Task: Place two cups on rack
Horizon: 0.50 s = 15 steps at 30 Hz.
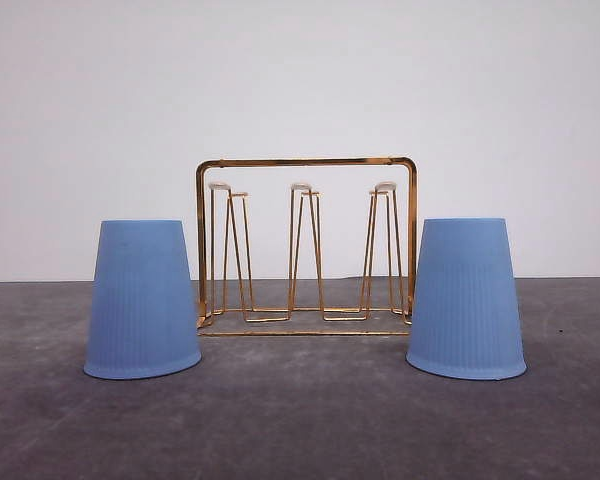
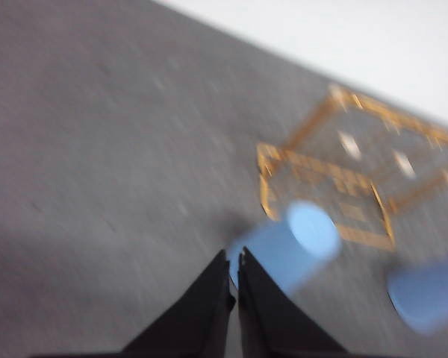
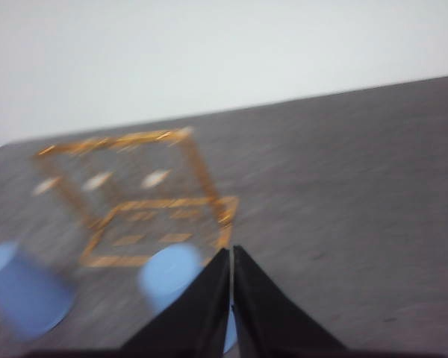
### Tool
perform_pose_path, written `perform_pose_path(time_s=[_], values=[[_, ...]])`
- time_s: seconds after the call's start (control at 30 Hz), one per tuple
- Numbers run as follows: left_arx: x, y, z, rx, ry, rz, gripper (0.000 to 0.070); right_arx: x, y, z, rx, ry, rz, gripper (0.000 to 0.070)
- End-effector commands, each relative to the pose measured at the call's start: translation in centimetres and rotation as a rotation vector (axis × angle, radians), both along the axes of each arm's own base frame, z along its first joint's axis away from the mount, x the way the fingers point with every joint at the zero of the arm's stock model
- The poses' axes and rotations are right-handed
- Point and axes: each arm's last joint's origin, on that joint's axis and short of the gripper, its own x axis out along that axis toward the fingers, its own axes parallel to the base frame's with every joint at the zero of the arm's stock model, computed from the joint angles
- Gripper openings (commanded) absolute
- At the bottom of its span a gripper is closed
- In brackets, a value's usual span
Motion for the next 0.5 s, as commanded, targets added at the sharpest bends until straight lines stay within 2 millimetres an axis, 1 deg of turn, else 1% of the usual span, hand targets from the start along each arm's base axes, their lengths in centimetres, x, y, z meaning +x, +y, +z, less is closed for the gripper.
perform_pose_path(time_s=[0.0, 0.1, 0.2, 0.47], values=[[0.4, -0.2, 0.7, 0.056, 0.033, -0.092, 0.0003, 0.3, 0.2, 0.2, -0.012, 0.009, 0.063, 0.0001], [1.2, -0.5, 1.3, 0.099, 0.105, -0.218, 0.0003, 0.6, 0.4, 0.1, -0.047, 0.013, 0.13, 0.0001], [1.9, -1.1, 1.6, 0.135, 0.1, -0.306, 0.0003, 0.6, 0.6, -0.1, -0.111, 0.011, 0.171, 0.0001], [2.7, -3.1, 1.3, 0.446, 0.015, -0.597, 0.0003, 0.5, 1.2, -1.2, -0.282, 0.075, 0.24, 0.0001]])
